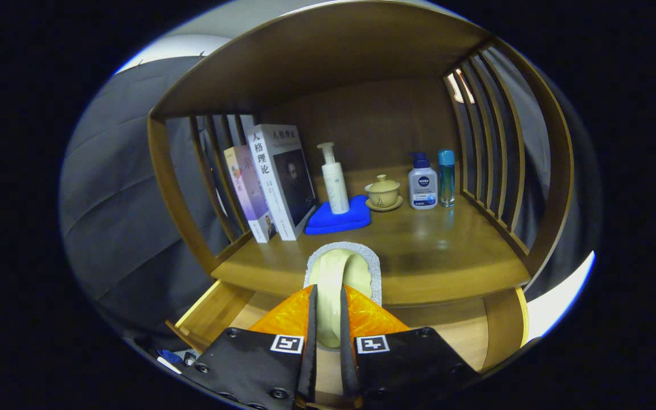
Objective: Pull open the drawer, take out the items inside it, and place them on the countertop above the cabinet.
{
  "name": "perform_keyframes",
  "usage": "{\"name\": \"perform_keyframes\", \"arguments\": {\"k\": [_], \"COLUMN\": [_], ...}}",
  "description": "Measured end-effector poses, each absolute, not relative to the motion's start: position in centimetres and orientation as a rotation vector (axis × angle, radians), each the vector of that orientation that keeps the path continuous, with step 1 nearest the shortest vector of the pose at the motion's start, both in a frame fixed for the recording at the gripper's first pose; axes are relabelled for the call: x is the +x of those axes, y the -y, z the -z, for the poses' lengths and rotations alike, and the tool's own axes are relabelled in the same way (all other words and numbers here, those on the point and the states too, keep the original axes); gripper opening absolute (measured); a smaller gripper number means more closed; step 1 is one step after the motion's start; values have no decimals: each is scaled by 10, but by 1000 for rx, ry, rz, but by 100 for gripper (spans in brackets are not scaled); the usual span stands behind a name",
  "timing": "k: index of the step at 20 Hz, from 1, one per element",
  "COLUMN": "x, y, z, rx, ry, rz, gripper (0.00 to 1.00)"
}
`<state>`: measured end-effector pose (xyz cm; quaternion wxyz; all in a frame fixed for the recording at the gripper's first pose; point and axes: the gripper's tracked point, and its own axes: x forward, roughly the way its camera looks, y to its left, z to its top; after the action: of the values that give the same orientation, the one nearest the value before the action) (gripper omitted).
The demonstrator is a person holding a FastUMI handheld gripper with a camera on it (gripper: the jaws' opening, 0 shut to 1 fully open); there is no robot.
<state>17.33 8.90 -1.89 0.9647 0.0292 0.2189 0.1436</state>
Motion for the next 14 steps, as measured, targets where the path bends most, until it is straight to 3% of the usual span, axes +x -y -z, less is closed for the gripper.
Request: {"name": "perform_keyframes", "arguments": {"k": [14], "x": [271], "y": [-85], "z": [30], "rx": [103], "ry": [-481], "rz": [-201], "gripper": [21]}}
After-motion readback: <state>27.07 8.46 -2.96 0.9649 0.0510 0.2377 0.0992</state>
